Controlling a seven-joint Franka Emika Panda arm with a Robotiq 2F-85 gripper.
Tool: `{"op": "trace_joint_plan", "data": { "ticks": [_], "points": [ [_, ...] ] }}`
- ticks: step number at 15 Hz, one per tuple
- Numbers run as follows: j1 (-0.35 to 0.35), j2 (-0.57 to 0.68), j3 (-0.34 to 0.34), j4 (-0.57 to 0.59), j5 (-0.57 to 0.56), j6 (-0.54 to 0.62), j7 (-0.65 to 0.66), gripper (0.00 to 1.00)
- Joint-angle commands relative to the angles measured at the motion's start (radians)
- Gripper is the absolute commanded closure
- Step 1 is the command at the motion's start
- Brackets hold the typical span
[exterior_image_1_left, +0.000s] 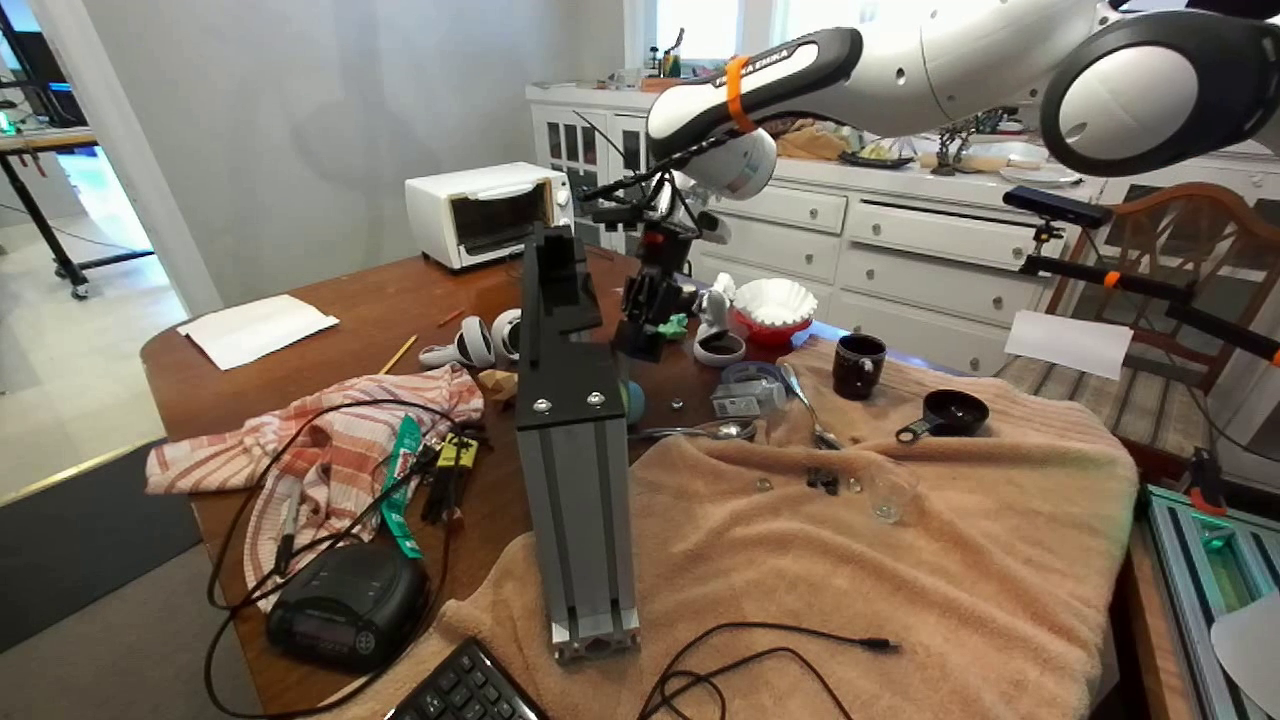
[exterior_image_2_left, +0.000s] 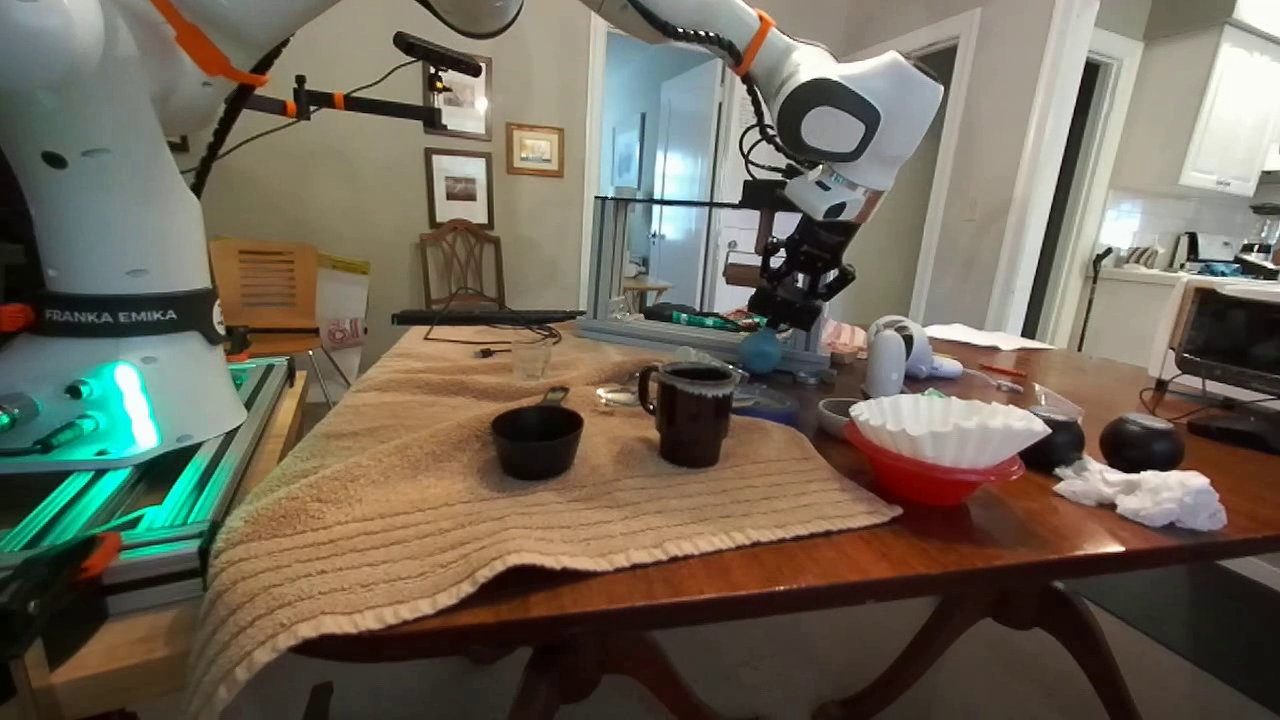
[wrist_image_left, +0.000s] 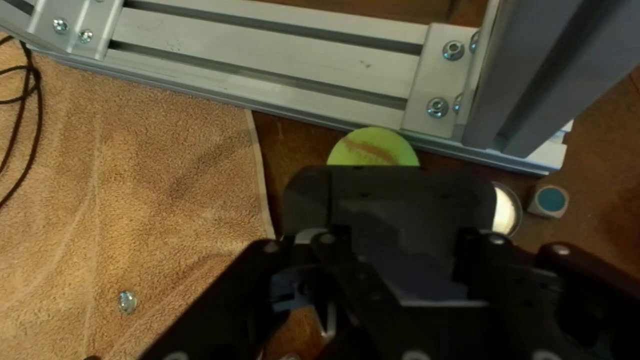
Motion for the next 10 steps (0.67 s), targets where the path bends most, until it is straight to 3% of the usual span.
{"op": "trace_joint_plan", "data": {
  "ticks": [1,6,10],
  "points": [
    [-0.06,0.025,0.059,-0.031,0.079,-0.032,-0.072,0.78],
    [-0.111,0.142,0.083,0.084,0.109,-0.261,-0.223,0.78],
    [-0.12,0.27,0.085,0.24,0.1,-0.47,-0.322,0.78]
  ]
}}
